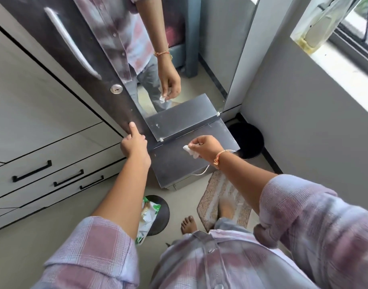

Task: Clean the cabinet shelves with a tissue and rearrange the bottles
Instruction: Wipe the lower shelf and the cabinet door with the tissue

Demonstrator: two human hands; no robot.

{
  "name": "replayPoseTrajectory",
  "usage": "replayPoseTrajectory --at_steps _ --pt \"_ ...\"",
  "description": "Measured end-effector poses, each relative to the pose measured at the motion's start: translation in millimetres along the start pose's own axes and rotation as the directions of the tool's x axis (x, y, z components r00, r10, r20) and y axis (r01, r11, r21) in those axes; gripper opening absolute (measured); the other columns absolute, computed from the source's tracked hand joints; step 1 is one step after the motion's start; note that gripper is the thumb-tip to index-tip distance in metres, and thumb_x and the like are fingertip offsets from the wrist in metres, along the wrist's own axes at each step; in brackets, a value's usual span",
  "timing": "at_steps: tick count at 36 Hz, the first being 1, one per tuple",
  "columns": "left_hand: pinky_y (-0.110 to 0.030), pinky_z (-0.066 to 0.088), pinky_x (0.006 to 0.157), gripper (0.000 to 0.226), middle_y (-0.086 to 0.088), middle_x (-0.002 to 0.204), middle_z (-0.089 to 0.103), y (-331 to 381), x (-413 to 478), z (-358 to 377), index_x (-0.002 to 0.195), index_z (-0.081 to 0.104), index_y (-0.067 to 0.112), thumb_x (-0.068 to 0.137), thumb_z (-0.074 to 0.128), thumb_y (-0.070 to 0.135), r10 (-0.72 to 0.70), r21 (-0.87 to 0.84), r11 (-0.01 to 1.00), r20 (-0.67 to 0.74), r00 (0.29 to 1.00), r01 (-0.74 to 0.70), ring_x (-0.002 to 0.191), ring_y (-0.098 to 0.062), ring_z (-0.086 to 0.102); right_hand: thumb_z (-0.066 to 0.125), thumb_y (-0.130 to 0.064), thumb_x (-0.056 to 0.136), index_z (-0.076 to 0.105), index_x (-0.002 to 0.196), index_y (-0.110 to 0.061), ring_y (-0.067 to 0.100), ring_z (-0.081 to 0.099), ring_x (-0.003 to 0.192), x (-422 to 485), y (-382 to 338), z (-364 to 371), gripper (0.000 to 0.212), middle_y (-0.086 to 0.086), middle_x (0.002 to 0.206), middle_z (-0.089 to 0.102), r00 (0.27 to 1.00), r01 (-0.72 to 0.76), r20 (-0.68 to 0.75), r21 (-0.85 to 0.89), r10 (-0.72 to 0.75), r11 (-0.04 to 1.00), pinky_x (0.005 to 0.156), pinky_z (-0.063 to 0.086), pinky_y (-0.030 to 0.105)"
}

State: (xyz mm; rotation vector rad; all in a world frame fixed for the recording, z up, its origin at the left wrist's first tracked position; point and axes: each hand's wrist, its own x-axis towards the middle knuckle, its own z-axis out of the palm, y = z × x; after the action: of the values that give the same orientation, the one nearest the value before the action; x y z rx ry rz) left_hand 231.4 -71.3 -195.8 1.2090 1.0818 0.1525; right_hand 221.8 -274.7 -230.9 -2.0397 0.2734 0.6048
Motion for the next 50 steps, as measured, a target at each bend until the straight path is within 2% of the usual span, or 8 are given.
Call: replayPoseTrajectory --at_steps 1,2,6,13,19,28,39,50 --pt "-0.022 0.05 0.062 0.048 -0.006 0.084 0.067 -1.5 -3.7 1.9 0.067 0.048 0.008 0.093 0.056 0.048 0.014 -0.04 0.999 -0.037 0.999 -0.016 0.069 -0.021 0.056 0.072 -0.03 0.084 0.069 0.073 -0.023 0.011 0.063 0.066 1.9 4.1 -5.1 0.014 -0.004 0.066 0.068 1.0 0.001 -0.012 -0.017 -0.002 1.0 0.074 0.058 0.031" --pt "-0.022 0.052 0.062 0.047 -0.005 0.082 0.067 -6.1 -3.6 5.2 0.075 0.056 0.005 0.093 0.056 0.048 0.026 -0.038 0.999 -0.048 0.998 -0.028 0.09 -0.023 0.071 0.072 -0.032 0.084 0.069 0.074 -0.022 0.01 0.062 0.067 4.2 9.4 -10.6 0.014 -0.006 0.066 0.068 1.0 -0.005 -0.025 -0.037 0.004 0.999 0.072 0.053 0.026" --pt "-0.034 0.056 0.073 0.04 -0.005 0.089 0.071 -42.8 -11.7 21.3 0.087 0.063 0.017 0.085 0.052 0.055 0.169 0.269 0.95 -0.01 0.986 -0.16 0.079 -0.022 0.068 0.072 -0.034 0.083 0.073 0.088 -0.015 0.012 0.06 0.074 14.9 35.9 -34.7 0.019 0.0 0.075 0.068 0.996 -0.063 -0.075 -0.124 0.054 0.99 0.072 0.044 0.02" --pt "-0.036 0.04 0.106 0.052 -0.01 0.138 0.05 -129.1 -48.4 76.8 0.137 0.048 0.013 0.09 0.064 0.028 0.019 0.775 0.426 0.508 0.861 -0.467 0.126 -0.027 0.05 0.063 -0.013 0.086 0.076 0.102 -0.016 0.029 0.059 0.1 44.7 99.1 -70.8 0.02 0.011 0.108 0.06 0.985 -0.094 -0.169 -0.369 0.032 0.925 0.091 0.049 0.032" --pt "-0.036 0.021 0.117 0.073 -0.003 0.162 0.013 -170.4 -39.1 121.3 0.153 0.023 0.024 0.092 0.062 0.026 -0.162 0.798 0.086 0.601 0.782 -0.596 0.146 -0.028 0.02 0.063 -0.005 0.085 0.072 0.101 -0.011 0.032 0.06 0.093 79.0 142.0 -89.2 0.019 0.008 0.107 0.052 0.991 0.042 -0.076 -0.585 -0.107 0.81 0.078 0.046 0.028" --pt "-0.043 0.018 0.117 0.073 -0.006 0.163 0.001 -186.2 -12.1 153.3 0.154 0.017 0.023 0.094 0.057 0.039 -0.295 0.751 -0.257 0.539 0.789 -0.609 0.146 -0.04 0.007 0.066 0.0 0.081 0.072 0.098 -0.013 0.026 0.062 0.086 134.6 141.2 -90.4 0.022 0.006 0.11 0.052 0.955 0.19 -0.064 -0.619 -0.289 0.762 0.073 0.052 0.028" --pt "-0.047 0.02 0.115 0.079 -0.015 0.161 -0.006 -182.9 -11.2 159.7 0.155 0.006 0.016 0.096 0.054 0.036 -0.395 0.663 -0.386 0.509 0.765 -0.641 0.144 -0.048 0.004 0.068 -0.03 0.085 0.074 0.095 -0.012 0.027 0.057 0.084 202.3 103.7 -94.9 0.022 0.009 0.091 0.06 0.964 0.167 -0.109 -0.455 -0.241 0.875 0.069 0.038 0.027" --pt "-0.05 0.025 0.114 0.081 -0.012 0.162 -0.007 -174.2 -8.7 158.9 0.155 0.007 0.02 0.094 0.058 0.035 -0.437 0.676 -0.332 0.508 0.742 -0.658 0.146 -0.045 0.002 0.064 -0.012 0.082 0.069 0.07 -0.011 0.029 0.055 0.068 144.9 162.5 -101.0 0.013 0.007 0.073 0.054 0.944 0.21 -0.098 -0.558 -0.315 0.803 0.056 0.04 0.031"
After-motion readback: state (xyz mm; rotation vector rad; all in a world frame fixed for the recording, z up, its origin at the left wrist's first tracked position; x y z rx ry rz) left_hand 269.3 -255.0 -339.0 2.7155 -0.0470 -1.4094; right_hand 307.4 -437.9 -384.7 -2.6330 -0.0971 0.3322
